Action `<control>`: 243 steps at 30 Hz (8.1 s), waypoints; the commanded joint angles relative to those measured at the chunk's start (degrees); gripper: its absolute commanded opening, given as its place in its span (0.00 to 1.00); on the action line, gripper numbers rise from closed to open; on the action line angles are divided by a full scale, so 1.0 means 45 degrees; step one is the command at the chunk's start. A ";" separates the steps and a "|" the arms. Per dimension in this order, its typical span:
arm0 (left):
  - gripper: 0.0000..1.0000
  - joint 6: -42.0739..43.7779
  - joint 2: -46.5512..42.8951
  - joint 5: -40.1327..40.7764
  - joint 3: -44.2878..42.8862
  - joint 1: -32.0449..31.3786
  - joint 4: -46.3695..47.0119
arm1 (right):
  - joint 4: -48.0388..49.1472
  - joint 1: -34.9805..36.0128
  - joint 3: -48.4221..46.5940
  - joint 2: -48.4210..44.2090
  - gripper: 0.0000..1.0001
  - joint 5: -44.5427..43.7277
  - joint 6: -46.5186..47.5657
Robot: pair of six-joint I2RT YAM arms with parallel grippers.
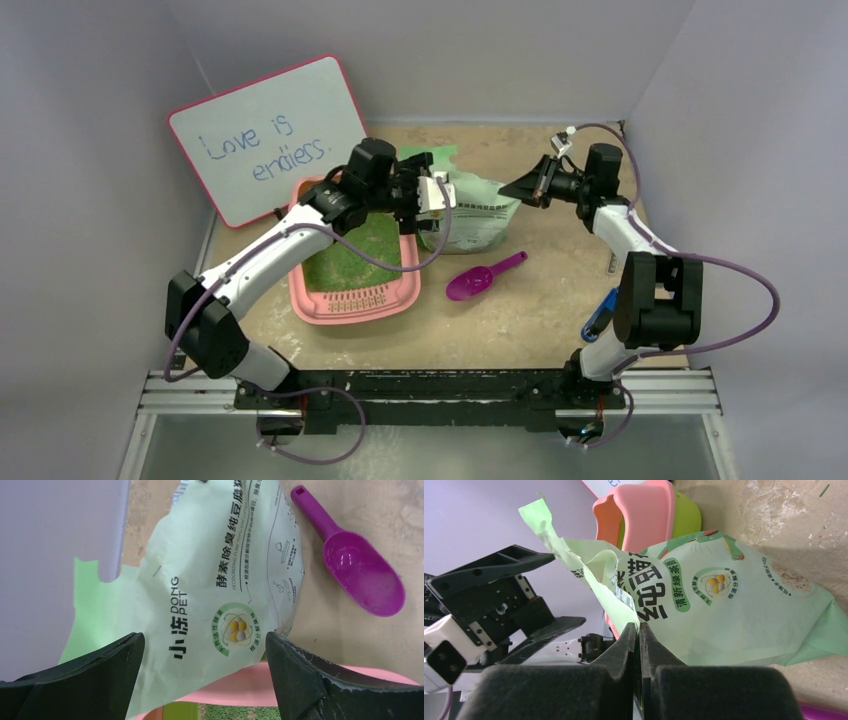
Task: Fill the litter box with clean litter
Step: Close the cat litter bag at the center of the board, then pick up the clamp at the center of the board.
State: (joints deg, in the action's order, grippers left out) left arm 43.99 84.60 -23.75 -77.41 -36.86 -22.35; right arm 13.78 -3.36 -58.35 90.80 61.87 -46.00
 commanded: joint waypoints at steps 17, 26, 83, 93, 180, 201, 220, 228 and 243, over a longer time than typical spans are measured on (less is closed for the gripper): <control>0.92 0.0908 0.0861 0.0980 0.0001 -0.0522 0.3617 | 0.0764 0.0257 -0.0648 -0.0631 0.00 0.1308 -0.0233; 0.94 0.1432 0.2284 0.1101 -0.1467 -0.0408 0.0897 | 0.1006 0.0257 -0.0761 -0.1139 0.00 0.1546 -0.0130; 0.00 -0.0663 0.4871 -0.2326 -0.7068 0.1248 -0.5277 | -0.2706 0.1077 -0.1438 -0.4746 0.93 -0.3298 1.3056; 0.00 -0.0828 0.4919 -0.2751 -0.7232 0.1258 -0.5369 | -0.6019 0.3813 -0.2606 -0.3215 0.92 -0.3936 2.1288; 0.00 -0.1305 0.3876 -0.3588 -0.5533 0.1707 -0.4256 | -0.6668 -0.6249 -0.1758 0.2261 0.48 -0.9528 0.7102; 0.00 -0.1317 0.3798 -0.3718 -0.5531 0.1707 -0.4349 | -0.7531 -0.6184 -0.3197 0.3107 0.77 -1.1860 0.6776; 0.00 -0.1323 0.3752 -0.3699 -0.5413 0.1707 -0.4331 | -0.7143 -0.6063 -0.2887 0.3865 0.29 -0.8495 0.8206; 0.00 -0.1342 0.3829 -0.3875 -0.5530 0.1707 -0.4321 | -0.7983 -0.5753 -0.2377 0.3042 0.46 -0.9417 0.8461; 0.00 -0.1494 0.3837 -0.4221 -0.5521 0.1688 -0.4204 | -0.7197 -0.4848 0.0207 0.0424 0.47 -1.0110 0.7434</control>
State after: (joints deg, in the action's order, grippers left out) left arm 38.28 106.61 -40.21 -101.34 -30.39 -42.50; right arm -20.10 -25.17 -59.07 98.00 14.55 -9.91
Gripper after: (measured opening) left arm 0.031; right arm 0.465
